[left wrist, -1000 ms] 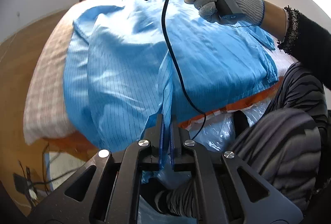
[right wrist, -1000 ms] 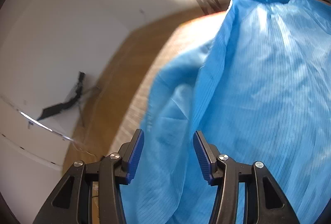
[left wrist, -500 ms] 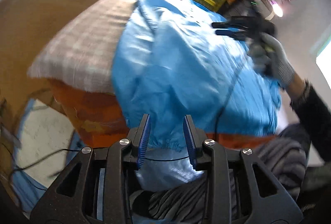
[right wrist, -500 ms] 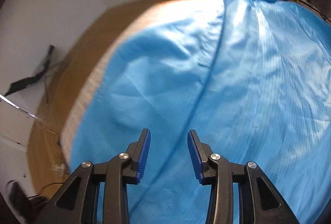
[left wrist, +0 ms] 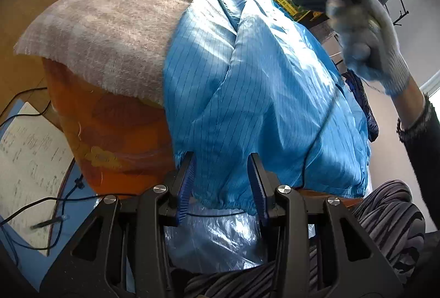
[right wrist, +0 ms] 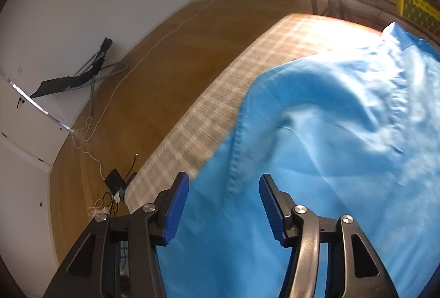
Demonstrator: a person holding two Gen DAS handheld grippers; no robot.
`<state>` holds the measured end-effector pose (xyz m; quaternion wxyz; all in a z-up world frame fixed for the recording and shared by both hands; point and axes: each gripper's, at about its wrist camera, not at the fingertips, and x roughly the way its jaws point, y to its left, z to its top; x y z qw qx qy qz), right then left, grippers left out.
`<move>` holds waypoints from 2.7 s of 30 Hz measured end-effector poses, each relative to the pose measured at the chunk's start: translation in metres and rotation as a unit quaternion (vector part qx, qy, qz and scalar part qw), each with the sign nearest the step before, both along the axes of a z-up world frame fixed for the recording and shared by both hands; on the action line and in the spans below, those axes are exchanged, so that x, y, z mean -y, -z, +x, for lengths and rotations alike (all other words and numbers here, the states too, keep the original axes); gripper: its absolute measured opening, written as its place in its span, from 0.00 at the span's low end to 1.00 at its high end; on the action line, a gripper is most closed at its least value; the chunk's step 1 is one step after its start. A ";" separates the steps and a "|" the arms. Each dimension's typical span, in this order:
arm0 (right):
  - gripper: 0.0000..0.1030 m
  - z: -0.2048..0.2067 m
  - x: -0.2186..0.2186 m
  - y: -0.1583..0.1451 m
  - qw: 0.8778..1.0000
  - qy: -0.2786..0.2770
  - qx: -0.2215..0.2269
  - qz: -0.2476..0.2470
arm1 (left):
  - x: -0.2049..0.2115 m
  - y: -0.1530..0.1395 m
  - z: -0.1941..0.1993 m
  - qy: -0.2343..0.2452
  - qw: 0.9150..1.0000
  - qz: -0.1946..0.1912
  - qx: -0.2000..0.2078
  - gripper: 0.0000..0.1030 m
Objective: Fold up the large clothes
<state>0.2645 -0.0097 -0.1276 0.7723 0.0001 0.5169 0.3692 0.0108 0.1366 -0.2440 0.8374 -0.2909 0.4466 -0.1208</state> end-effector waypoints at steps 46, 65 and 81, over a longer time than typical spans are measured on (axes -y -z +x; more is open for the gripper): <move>0.00 0.049 -0.055 0.001 0.998 0.061 0.013 0.013 | -0.008 -0.002 -0.011 -0.010 0.999 0.010 0.044 0.40; 0.00 0.055 -0.030 -0.006 0.996 0.072 0.007 0.050 | 0.003 -0.026 -0.032 -0.001 0.999 0.007 0.045 0.14; 0.36 0.030 -0.003 0.014 0.999 0.035 -0.003 0.013 | -0.034 0.026 -0.001 -0.067 0.996 -0.056 0.027 0.52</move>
